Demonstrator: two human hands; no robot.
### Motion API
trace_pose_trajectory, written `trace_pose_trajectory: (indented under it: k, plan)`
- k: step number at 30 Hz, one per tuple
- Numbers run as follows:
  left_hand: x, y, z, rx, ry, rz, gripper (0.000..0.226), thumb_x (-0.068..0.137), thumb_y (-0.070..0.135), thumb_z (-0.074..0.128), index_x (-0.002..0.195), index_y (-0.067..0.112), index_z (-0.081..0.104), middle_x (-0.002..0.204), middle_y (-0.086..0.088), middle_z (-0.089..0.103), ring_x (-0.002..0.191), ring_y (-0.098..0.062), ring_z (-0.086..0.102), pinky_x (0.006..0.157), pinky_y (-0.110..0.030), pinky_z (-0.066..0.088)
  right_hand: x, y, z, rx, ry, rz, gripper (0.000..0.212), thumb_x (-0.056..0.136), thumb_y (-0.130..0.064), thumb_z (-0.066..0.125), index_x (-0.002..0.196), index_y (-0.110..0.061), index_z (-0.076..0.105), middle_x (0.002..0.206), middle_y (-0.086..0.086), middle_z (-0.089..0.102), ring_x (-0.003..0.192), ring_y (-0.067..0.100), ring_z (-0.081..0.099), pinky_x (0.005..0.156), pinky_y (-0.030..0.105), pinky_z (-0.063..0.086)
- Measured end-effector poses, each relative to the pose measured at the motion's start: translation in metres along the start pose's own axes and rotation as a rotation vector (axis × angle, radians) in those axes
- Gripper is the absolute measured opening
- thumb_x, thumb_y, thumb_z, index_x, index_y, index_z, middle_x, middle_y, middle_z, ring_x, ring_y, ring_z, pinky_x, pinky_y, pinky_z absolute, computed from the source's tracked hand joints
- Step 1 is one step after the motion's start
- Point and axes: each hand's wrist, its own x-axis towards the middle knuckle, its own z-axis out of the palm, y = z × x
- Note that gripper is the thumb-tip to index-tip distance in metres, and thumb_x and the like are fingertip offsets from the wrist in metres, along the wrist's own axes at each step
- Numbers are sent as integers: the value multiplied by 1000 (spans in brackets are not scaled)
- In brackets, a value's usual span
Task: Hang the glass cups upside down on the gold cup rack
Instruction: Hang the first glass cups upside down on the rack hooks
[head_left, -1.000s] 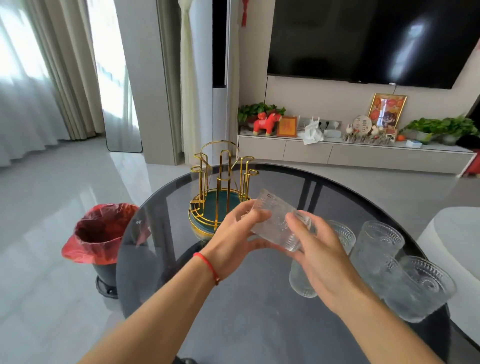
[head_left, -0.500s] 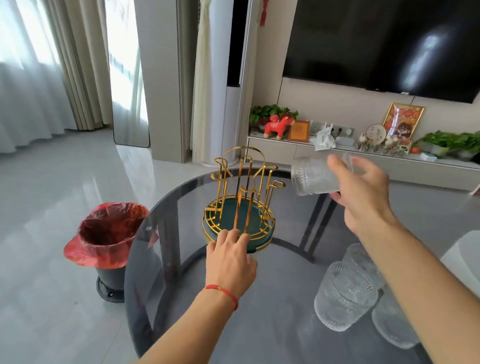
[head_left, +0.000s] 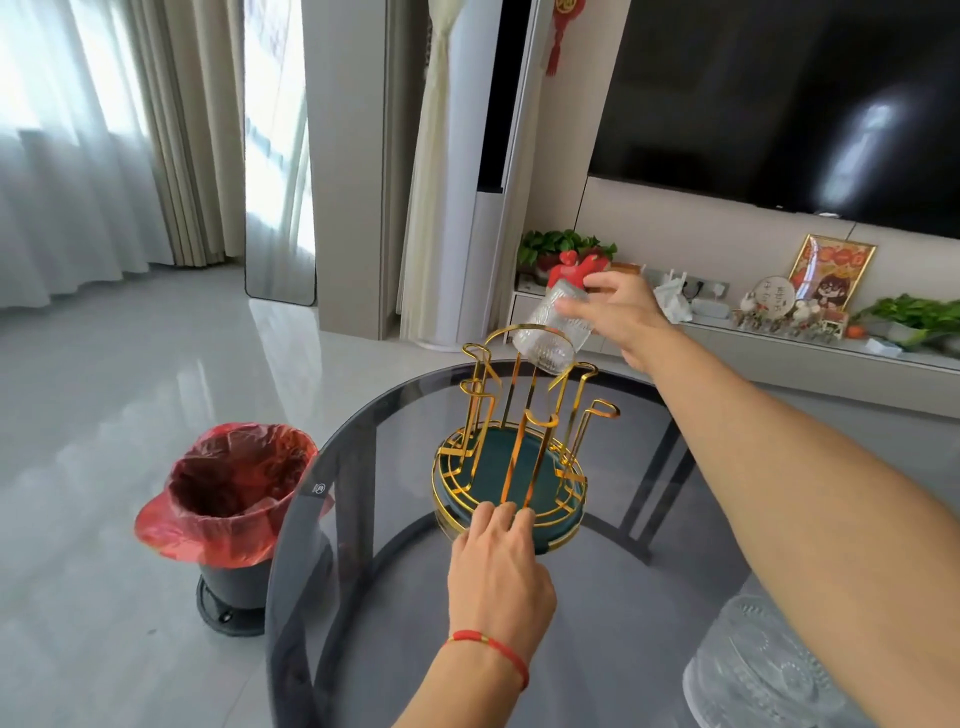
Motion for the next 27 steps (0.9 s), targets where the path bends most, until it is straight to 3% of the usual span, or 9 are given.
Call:
trace_pose_trajectory:
  k: [4,9,11,15,18,22,27]
  plan:
    - [4,2,1,-14,-12,-28,43,90,18,52,133,19,57,134,3,59,124,-21,44,100,-36,47,5,13,13,-23,-181,-26,71,78,-17,90,142,-11,62,145,10,63,137,26,56,115,47,45]
    - [5,7,1,-3,-39,-60,41,91,21,53,133,18,55,135,2,58,126,-22,43,100,-38,48,7,19,16,-157,-417,-95,82,67,-15,96,142,-18,63,152,4,59,141,17,49,113,37,39]
    - [5,8,1,-5,-35,-79,38,92,21,52,130,18,55,134,2,57,126,-22,42,99,-39,46,8,23,19,-175,-457,-111,81,67,-13,96,141,-17,63,148,4,62,134,14,54,113,34,42]
    - [5,12,1,0,-49,-107,35,93,23,53,128,19,54,132,2,57,127,-22,41,101,-39,46,10,32,24,-153,-487,-123,76,69,-5,94,138,-11,64,122,5,73,121,25,69,103,35,57]
    - [5,12,1,19,-60,-115,36,92,24,54,128,18,54,131,2,57,126,-22,42,100,-38,47,8,30,25,-202,-530,-152,78,74,-6,92,144,-12,60,127,5,71,122,24,67,109,40,53]
    - [5,13,0,45,-51,-113,33,91,25,54,123,19,55,128,3,58,125,-21,44,98,-38,48,-5,29,3,-228,-482,-139,81,83,-16,86,156,-25,49,162,4,50,140,20,52,122,50,37]
    - [3,19,-4,122,-70,-110,39,92,30,55,129,16,54,132,-1,58,128,-24,46,100,-41,49,-51,32,-51,-210,-249,-170,34,98,-19,71,132,-22,71,137,0,70,124,15,66,107,50,55]
